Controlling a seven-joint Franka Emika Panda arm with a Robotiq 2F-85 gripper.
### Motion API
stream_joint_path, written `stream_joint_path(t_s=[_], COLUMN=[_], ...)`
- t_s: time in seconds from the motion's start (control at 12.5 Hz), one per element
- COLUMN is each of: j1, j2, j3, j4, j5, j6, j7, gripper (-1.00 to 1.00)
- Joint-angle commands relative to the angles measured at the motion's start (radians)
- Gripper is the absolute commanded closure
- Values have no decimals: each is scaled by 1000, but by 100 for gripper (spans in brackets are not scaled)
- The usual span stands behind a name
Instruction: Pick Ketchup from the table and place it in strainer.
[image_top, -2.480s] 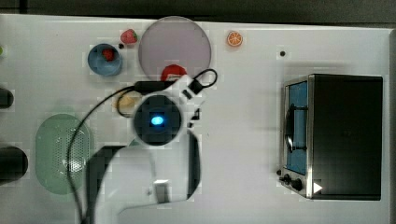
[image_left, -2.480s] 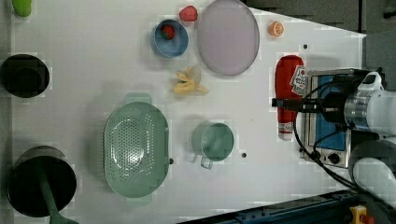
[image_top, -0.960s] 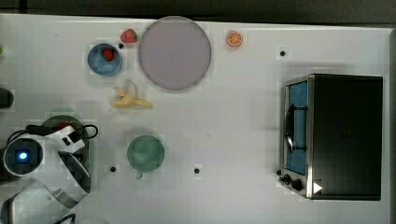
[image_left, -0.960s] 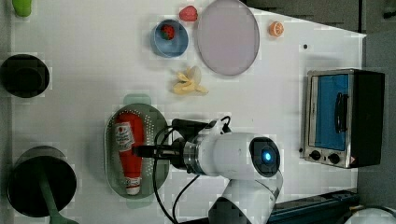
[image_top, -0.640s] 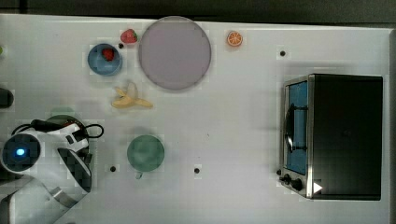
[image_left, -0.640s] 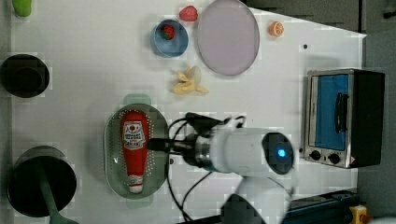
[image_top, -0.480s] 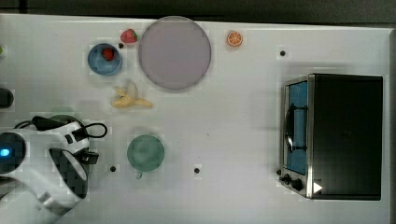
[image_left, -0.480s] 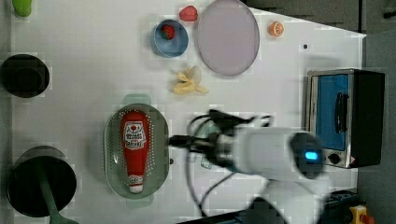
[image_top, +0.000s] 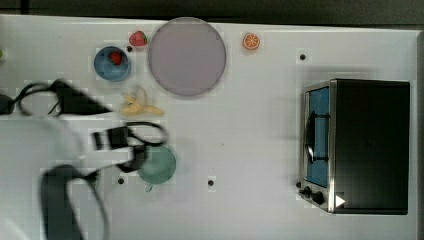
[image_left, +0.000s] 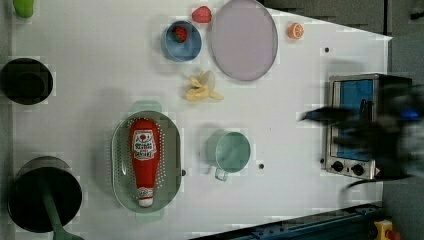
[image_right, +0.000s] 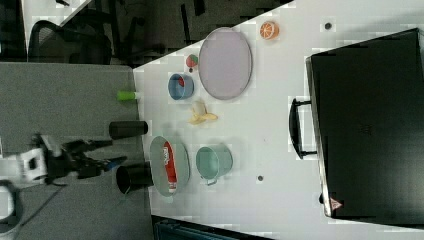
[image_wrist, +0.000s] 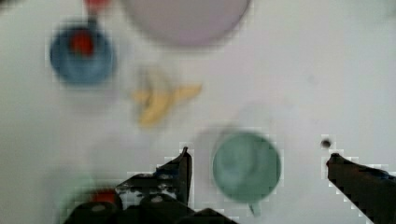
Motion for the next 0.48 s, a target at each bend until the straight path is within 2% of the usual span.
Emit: stream_joint_path(t_s=[0.08,0.48], j1=[-73,-74], j2=[-10,-36], j3=[-159,-379], j4=[33,39], j5=[19,24], j6=[-54,-83], j7=[-55,-62], gripper=[-100,-100])
